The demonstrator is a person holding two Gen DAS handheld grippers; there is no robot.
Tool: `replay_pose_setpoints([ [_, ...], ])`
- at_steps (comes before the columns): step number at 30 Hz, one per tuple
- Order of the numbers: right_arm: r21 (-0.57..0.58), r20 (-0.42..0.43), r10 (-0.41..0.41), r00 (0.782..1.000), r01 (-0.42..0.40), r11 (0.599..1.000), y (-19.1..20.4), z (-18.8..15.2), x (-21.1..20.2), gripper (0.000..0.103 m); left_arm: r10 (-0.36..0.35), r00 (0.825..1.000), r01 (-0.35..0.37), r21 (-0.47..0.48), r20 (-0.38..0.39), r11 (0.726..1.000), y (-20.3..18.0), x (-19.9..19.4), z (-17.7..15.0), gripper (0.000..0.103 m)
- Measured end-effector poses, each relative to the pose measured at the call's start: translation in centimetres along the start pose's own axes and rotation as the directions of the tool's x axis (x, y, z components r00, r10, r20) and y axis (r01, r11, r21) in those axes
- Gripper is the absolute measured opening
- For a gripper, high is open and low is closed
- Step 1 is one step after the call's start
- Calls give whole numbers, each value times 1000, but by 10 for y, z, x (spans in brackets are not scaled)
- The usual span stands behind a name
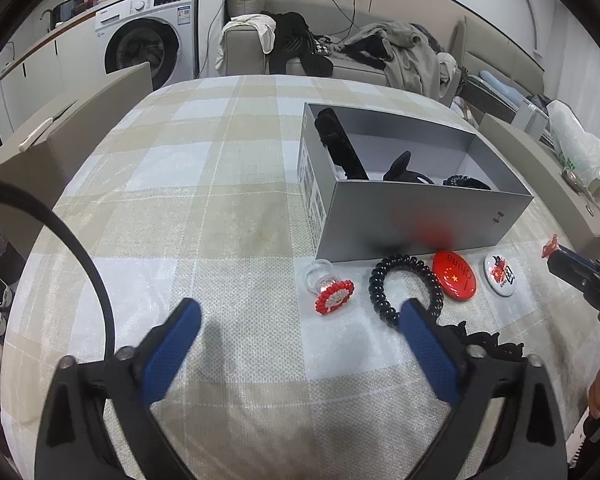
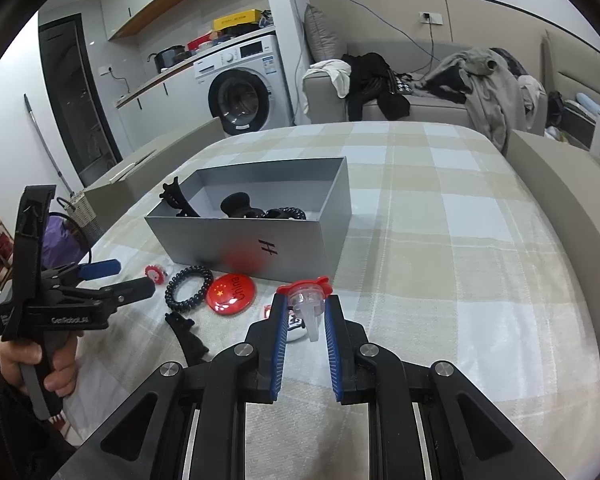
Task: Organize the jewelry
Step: 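Grasp the small red clear hair clip with the right gripper, then grasp the red-and-white flower brooch with the left gripper while the right holds the clip, then carry the brooch and the red clip over the grey box with both grippers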
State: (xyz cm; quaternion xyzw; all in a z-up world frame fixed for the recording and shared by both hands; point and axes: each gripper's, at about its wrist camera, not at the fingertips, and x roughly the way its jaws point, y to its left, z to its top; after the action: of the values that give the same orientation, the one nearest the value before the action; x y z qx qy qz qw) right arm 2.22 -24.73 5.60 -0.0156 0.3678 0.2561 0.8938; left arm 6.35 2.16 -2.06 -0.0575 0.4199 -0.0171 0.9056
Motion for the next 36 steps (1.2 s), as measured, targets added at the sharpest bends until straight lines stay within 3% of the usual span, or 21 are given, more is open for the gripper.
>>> replay_pose_setpoints([
  [2,0,3,3,1000,-3,1000,0,0,-1,17,-9,1000,9,0,-26,1000,0,5,1,68],
  [5,0,6,5,1000,-5,1000,0,0,-1,17,-24,1000,24,16,-20,1000,-3,3,1,56],
  [9,0,3,5,1000,-5,1000,0,0,0,17,-15,1000,16,32,-23,999,-6,4,4,48],
  [12,-2,0,7,1000,-7,1000,1,0,1,17,-18,1000,19,46,-24,999,-8,3,4,33],
  [14,-2,-2,8,1000,-8,1000,2,0,1,17,-25,999,27,55,-25,998,-10,2,3,17],
  [30,12,25,52,998,-52,999,1,0,-4,17,-25,997,18,83,78,996,-17,-23,-3,16],
  [36,42,52,92,994,-94,995,-3,3,-9,17,-85,987,78,59,133,995,-20,-47,-1,16],
])
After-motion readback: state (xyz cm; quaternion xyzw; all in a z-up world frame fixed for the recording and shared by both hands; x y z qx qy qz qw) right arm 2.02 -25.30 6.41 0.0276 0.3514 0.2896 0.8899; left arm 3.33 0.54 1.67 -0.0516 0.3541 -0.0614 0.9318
